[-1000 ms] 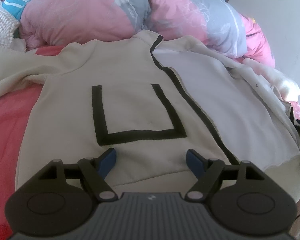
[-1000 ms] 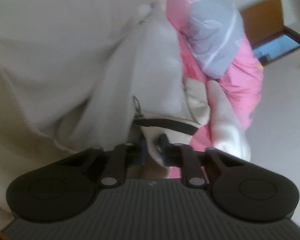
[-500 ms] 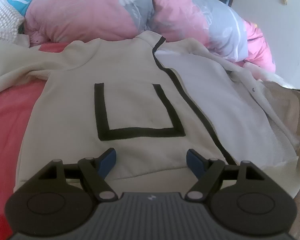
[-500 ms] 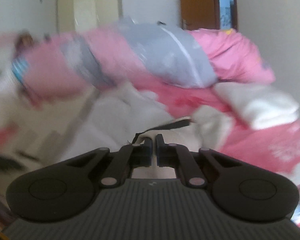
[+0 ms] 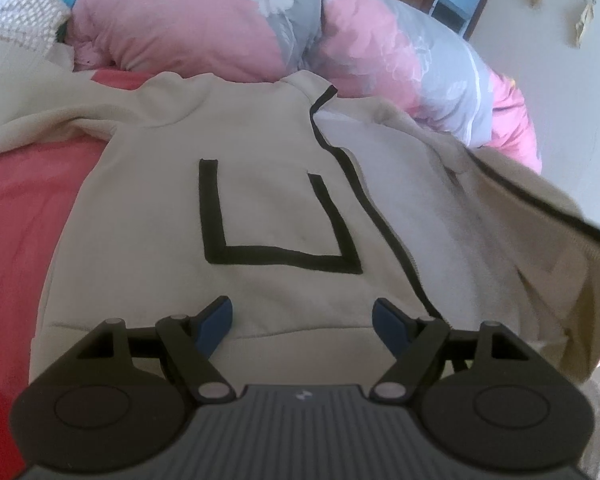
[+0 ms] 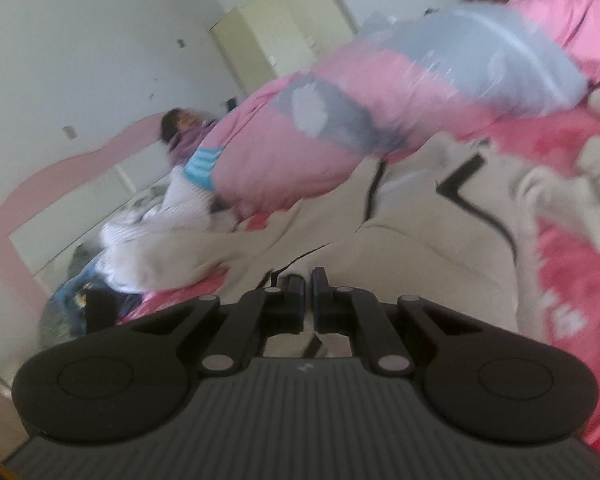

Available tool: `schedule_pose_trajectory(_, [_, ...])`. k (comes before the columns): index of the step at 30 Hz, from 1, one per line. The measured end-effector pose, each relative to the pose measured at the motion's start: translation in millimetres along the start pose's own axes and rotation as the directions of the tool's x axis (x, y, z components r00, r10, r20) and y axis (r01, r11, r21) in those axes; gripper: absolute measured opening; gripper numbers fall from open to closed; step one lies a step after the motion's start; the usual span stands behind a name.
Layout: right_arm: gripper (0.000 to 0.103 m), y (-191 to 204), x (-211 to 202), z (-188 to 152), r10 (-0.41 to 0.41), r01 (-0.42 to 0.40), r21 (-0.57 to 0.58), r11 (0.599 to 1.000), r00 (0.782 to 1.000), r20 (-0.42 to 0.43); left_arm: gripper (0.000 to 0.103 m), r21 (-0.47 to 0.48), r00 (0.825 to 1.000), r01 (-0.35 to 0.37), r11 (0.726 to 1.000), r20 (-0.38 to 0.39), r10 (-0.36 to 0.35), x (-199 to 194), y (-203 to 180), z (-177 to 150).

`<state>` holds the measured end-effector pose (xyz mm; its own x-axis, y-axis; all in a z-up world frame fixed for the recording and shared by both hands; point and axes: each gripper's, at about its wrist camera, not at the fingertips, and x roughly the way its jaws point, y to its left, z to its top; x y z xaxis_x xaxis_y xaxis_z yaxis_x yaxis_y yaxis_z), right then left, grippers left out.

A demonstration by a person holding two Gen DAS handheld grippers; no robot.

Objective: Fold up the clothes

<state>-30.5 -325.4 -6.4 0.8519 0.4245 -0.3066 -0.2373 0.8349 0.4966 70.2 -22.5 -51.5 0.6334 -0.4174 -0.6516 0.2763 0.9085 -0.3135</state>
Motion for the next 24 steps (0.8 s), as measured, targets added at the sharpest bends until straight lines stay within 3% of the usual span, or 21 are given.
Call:
schedule_pose_trajectory(3, [0.002, 8, 7, -12, 0.057, -0.056, 0.022, 0.998, 0.998, -0.037, 0.077, -0.019, 1.000, 0.027, 0.999, 0.011, -0.027, -6, 2, -2])
schedule_pose_trajectory(8, [0.002, 19, 17, -29, 0.080, -0.078, 0.023, 0.997, 0.992, -0.102, 0.077, -0.053, 0.996, 0.088, 0.995, 0.030, -0.086, -15, 6, -5])
schedule_pose_trajectory(16, [0.002, 22, 30, -53, 0.004, -0.004, -0.003, 1.000, 0.978, -0.206, 0.077, -0.122, 0.984, 0.179, 0.976, 0.034, -0.176, -24, 11, -12])
schedule_pose_trajectory(19, [0.002, 20, 27, -56, 0.025, -0.018, 0.032, 0.999, 0.979, -0.202, 0.077, -0.133, 0.979, 0.204, 0.970, 0.027, -0.202, -25, 9, -14])
schedule_pose_trajectory(22, [0.002, 13, 25, -57, 0.046, -0.031, 0.082, 0.996, 0.981, -0.187, 0.077, -0.105, 0.979, 0.202, 0.974, 0.018, -0.201, -25, 1, -16])
schedule_pose_trajectory(24, [0.003, 11, 30, -62, 0.032, -0.013, 0.082, 0.997, 0.974, -0.225, 0.077, -0.079, 0.979, 0.204, 0.976, 0.009, -0.204, -24, -6, -18])
